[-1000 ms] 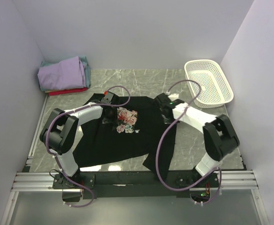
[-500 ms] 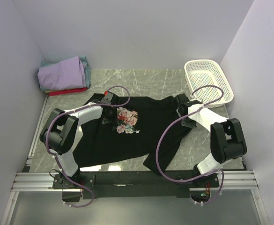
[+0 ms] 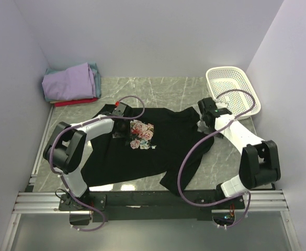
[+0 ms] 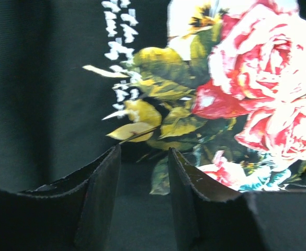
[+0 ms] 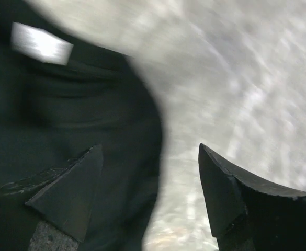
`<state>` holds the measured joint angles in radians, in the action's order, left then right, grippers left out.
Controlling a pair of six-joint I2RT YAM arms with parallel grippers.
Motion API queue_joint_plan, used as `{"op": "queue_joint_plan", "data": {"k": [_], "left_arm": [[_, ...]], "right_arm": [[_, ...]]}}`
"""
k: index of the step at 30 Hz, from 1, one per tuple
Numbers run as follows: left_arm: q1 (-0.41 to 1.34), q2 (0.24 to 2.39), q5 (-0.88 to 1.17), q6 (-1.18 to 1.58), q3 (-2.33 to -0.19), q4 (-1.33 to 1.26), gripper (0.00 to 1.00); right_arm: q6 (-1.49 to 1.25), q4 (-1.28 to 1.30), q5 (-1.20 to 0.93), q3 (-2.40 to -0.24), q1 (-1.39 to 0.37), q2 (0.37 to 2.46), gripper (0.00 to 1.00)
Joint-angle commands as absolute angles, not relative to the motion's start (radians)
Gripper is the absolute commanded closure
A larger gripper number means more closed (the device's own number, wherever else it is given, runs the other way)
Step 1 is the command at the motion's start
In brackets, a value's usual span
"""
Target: Fold and stack the t-shirts
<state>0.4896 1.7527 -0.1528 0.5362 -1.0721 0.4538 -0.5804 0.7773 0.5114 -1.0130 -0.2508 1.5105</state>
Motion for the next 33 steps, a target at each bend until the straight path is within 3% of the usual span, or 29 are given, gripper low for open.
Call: {"op": "queue_joint_plan", "data": {"k": [1,13,22,25,27,28,29,31,33], "left_arm": [[0.483,1.669,-0.235,0.554,-1.075,0.471,0.52],[0.46,1.649,-0.291,0.572,-1.118,0.509,0.52],[0.414,1.664,-0.268,0.566,-1.124,0.508,0.51],[0.402,1.667,-0.281,0.574,-1.12,0.505,0.52],[0.379,1.661,-0.264,0.584,-1.105,0.492,0.52],[0.368,1.66,-0.264,0.589,-1.101,0.491,0.51],[0.35,1.654,-0.265,0.6,-1.095,0.486,0.51],[0.33,1.634,-0.265,0.61,-1.077,0.479,0.49],[0.308,1.602,-0.285,0.643,-1.062,0.476,0.4]], "right_arm": [[-0.485,0.623,0.313,-1.121,-0.259,1.469,0.2],[-0.505,0.373,-0.049,-1.193,-0.196,1.75,0.31],[-0.491,0.334,-0.107,-1.221,-0.161,1.839,0.37],[-0.482,0.305,-0.133,-1.229,-0.158,1.859,0.48],[-0.473,0.308,-0.143,-1.253,-0.152,1.882,0.61],[-0.468,0.311,-0.15,-1.261,-0.149,1.888,0.69],[-0.465,0.311,-0.158,-1.27,-0.144,1.894,0.85],[-0.459,0.31,-0.17,-1.282,-0.138,1.902,1.0],[-0.453,0.301,-0.178,-1.282,-0.133,1.895,1.0]]}}
